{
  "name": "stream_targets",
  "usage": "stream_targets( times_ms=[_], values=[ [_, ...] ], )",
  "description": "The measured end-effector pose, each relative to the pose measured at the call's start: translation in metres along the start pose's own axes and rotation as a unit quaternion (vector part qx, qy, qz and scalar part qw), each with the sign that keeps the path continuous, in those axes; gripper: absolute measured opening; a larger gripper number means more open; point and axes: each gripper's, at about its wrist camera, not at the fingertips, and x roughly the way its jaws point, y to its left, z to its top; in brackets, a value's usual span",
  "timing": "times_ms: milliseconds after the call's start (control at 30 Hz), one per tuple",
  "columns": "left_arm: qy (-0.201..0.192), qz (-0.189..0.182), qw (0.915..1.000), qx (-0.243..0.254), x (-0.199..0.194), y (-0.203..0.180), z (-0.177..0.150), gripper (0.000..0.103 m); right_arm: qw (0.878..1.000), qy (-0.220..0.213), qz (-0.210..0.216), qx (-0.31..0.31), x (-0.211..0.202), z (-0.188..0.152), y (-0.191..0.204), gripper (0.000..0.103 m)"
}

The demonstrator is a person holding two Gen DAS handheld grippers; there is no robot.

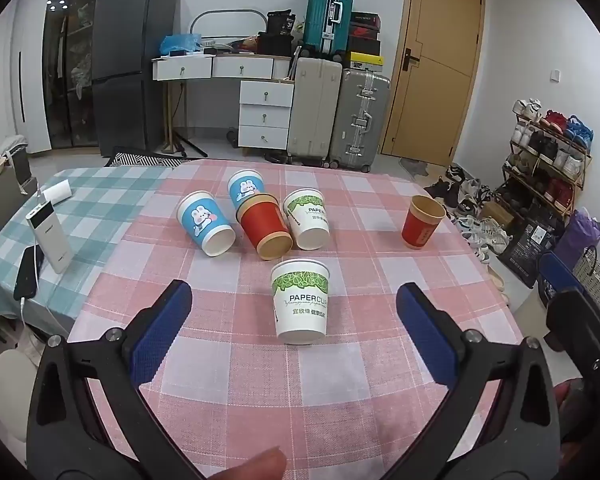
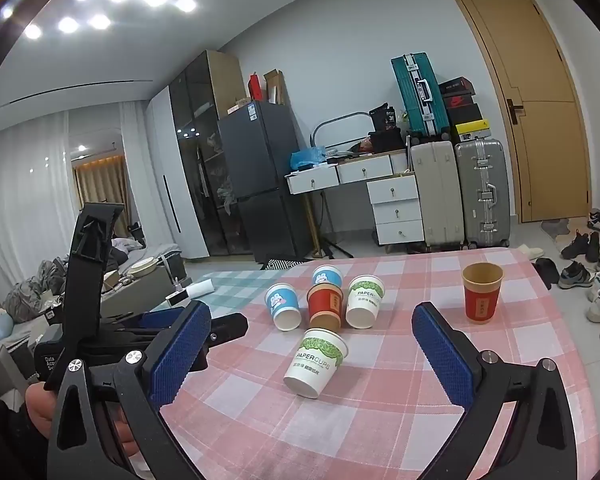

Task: Flip cup upright

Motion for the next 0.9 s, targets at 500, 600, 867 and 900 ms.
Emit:
stream_targets(
  times_ms=[500, 600, 867, 900],
  values=[
    [-0.005, -0.011, 0.9999, -0.007, -0.002, 0.0, 0.0, 0.102, 1.0, -0.002, -0.003, -0.009, 0.008, -0.005, 0.003, 0.103],
    [-0.004, -0.011, 0.9999, -0.007, -0.004, 0.003, 0.0, 0.102, 1.0, -0.004, -0.003, -0.01, 0.01, -0.007, 0.002, 0.103],
    [-0.003, -0.014, 0.9998, -0.016, -0.004, 0.012, -0.002, 0.102, 1.0, 0.0, 0.001, -0.017, 0.008, 0.003, 0.006, 0.103],
    [-0.002, -0.015, 0.9997, -0.017, -0.003, 0.013, -0.002, 0.102, 1.0, 0.001, 0.001, -0.019, 0.009, 0.004, 0.007, 0.103]
  ],
)
